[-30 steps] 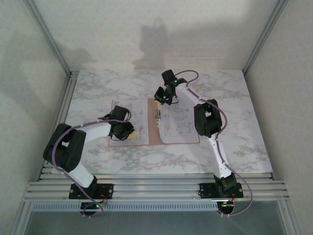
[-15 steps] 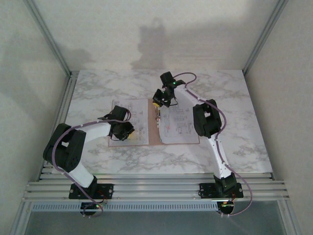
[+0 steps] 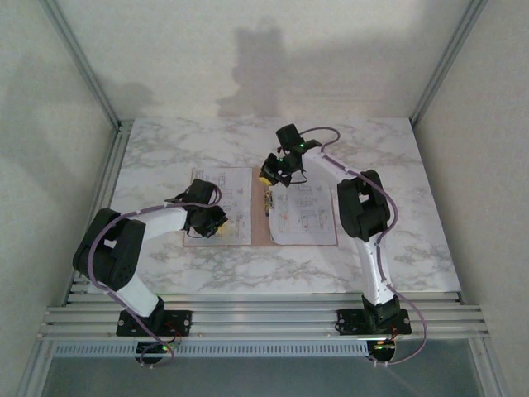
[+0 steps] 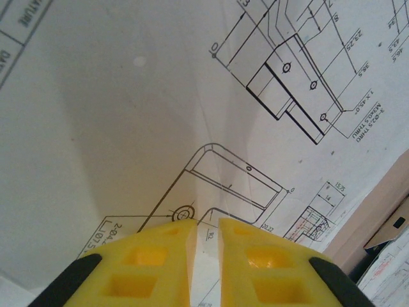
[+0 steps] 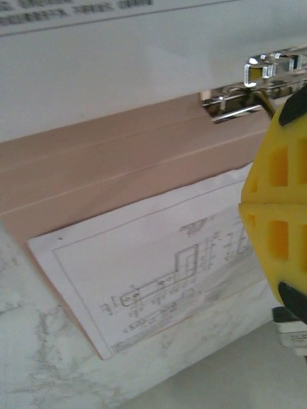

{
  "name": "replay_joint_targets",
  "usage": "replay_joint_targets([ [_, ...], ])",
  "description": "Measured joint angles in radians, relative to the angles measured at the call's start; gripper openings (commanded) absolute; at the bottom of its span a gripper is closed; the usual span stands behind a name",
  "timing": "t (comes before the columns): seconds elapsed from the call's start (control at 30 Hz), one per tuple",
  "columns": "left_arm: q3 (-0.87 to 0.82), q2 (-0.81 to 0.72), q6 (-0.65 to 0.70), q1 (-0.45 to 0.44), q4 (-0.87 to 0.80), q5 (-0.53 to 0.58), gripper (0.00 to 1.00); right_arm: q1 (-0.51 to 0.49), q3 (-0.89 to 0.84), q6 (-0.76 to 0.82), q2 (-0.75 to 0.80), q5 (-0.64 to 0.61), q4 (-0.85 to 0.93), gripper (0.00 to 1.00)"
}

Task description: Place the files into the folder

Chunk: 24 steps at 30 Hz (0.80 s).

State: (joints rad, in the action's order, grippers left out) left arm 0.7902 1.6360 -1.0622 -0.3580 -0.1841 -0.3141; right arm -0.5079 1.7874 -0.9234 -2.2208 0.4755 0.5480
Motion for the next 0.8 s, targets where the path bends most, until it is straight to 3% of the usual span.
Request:
replay_joint_targets([
  [0.23,0.0,0.001,-0.007,0.0,0.0,0.0,0.17,-0.018,-0.179,-0.027,0.095,0.025,-0.063,0.08],
  [0.4,0.0,0.001,-0.007,0.0,0.0,0.0,0.17,-0.026,-0.307,-0.044,0.203,-0.003,-0.089,0.27],
  [0.57,0.0,0.001,-0.007,0.0,0.0,-0.003,0.17,-0.025,-0.323,-0.051,0.302,-0.077,-0.093,0.44],
  [0.8,0.0,0.01,-0.003,-0.019,0.019,-0.008,0.17,0.001,-0.405,-0.075,0.424,-0.166,-0.109,0.56],
])
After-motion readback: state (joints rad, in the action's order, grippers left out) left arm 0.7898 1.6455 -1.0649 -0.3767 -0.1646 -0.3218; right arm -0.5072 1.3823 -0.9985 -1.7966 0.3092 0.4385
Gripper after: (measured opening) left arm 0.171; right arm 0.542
